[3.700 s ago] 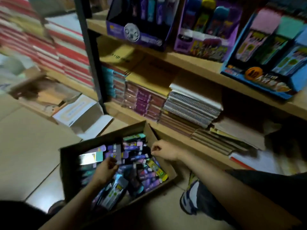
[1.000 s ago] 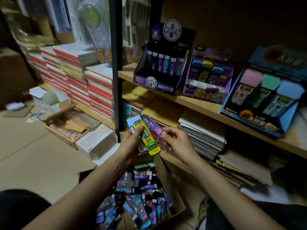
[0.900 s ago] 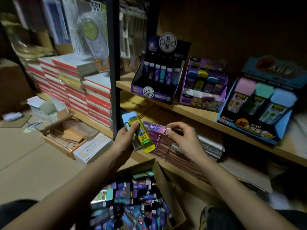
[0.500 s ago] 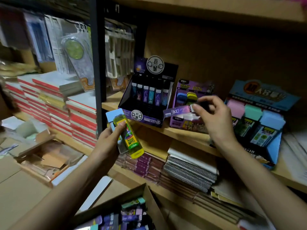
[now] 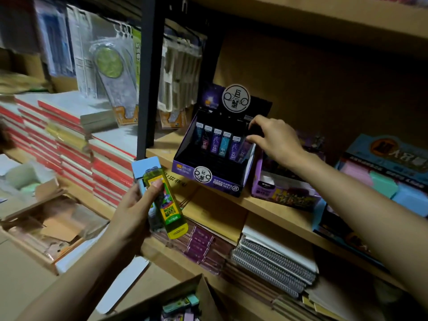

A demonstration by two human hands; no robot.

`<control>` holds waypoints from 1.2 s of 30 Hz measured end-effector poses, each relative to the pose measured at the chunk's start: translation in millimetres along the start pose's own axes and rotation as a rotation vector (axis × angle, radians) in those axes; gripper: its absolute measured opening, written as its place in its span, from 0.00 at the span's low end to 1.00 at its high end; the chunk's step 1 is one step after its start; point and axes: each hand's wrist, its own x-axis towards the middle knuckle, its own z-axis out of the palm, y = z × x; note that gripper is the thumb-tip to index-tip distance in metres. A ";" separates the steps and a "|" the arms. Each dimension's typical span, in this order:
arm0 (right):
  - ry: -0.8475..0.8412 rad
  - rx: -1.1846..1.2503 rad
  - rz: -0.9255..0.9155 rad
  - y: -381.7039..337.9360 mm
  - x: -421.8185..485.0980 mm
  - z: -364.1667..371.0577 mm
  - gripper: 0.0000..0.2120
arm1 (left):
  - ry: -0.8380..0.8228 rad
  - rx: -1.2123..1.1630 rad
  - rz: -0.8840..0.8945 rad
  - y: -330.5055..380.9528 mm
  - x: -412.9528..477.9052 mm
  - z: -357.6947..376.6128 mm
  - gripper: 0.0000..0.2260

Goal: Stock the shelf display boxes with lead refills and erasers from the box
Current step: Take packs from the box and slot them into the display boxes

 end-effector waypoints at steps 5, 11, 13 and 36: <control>-0.049 0.022 -0.041 8.9 2.7 -3.6 0.15 | 0.013 -0.012 0.004 -0.2 0.6 -1.0 0.16; -0.118 0.133 -0.026 4.8 7.7 -2.3 0.12 | -0.004 -0.014 -0.020 0.6 -2.2 5.2 0.18; -0.138 0.136 -0.009 4.9 11.3 -1.5 0.12 | -0.011 -0.019 -0.018 0.6 -3.6 7.7 0.18; -0.156 0.571 0.085 -79.3 -85.8 19.9 0.12 | -0.030 -0.066 -0.041 0.3 -9.6 17.7 0.20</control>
